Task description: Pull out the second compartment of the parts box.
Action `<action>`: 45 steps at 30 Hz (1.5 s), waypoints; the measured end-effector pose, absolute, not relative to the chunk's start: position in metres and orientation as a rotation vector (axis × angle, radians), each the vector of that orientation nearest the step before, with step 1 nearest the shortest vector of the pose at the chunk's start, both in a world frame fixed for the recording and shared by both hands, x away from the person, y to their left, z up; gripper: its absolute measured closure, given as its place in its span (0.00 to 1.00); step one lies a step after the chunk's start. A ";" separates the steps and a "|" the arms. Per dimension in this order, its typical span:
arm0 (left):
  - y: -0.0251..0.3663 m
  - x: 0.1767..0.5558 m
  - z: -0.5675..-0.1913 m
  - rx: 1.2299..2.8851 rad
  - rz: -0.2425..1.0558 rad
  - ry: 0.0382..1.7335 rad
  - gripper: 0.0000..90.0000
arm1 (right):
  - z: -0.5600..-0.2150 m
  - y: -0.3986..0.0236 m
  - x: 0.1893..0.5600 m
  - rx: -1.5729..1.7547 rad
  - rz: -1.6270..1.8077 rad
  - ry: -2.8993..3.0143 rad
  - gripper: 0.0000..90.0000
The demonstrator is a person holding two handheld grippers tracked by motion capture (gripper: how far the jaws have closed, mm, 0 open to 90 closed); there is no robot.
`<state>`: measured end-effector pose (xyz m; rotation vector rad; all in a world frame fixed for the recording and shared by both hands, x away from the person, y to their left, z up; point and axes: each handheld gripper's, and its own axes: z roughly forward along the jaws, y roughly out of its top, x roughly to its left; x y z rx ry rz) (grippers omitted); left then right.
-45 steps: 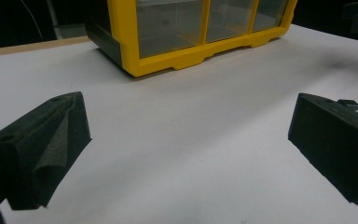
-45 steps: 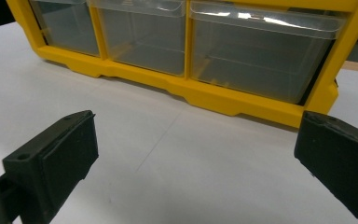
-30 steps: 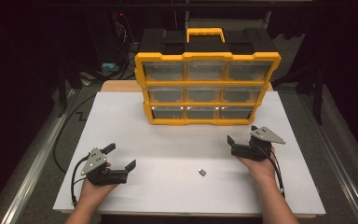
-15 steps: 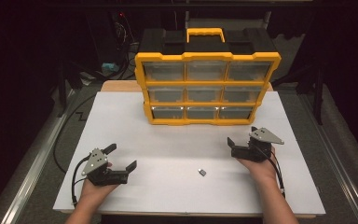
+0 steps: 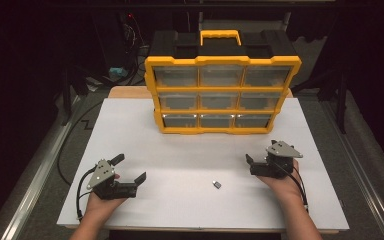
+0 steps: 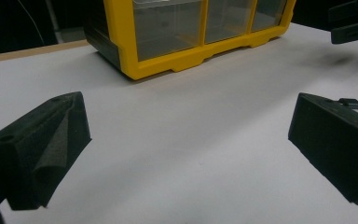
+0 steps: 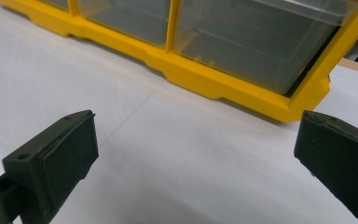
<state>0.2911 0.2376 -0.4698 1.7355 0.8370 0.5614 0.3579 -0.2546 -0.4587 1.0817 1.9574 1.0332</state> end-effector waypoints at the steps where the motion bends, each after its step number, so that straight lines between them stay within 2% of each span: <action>1: 0.237 0.291 -0.470 1.735 0.561 0.836 0.00 | -0.459 -0.255 0.358 1.082 1.033 1.957 0.00; 12: 0.238 0.290 -0.469 1.721 0.565 0.831 0.00 | -0.461 -0.258 0.356 1.030 0.947 1.994 0.00; 45: 0.237 0.290 -0.469 1.732 0.552 0.817 0.00 | -0.466 -0.233 0.344 0.669 0.600 2.052 0.00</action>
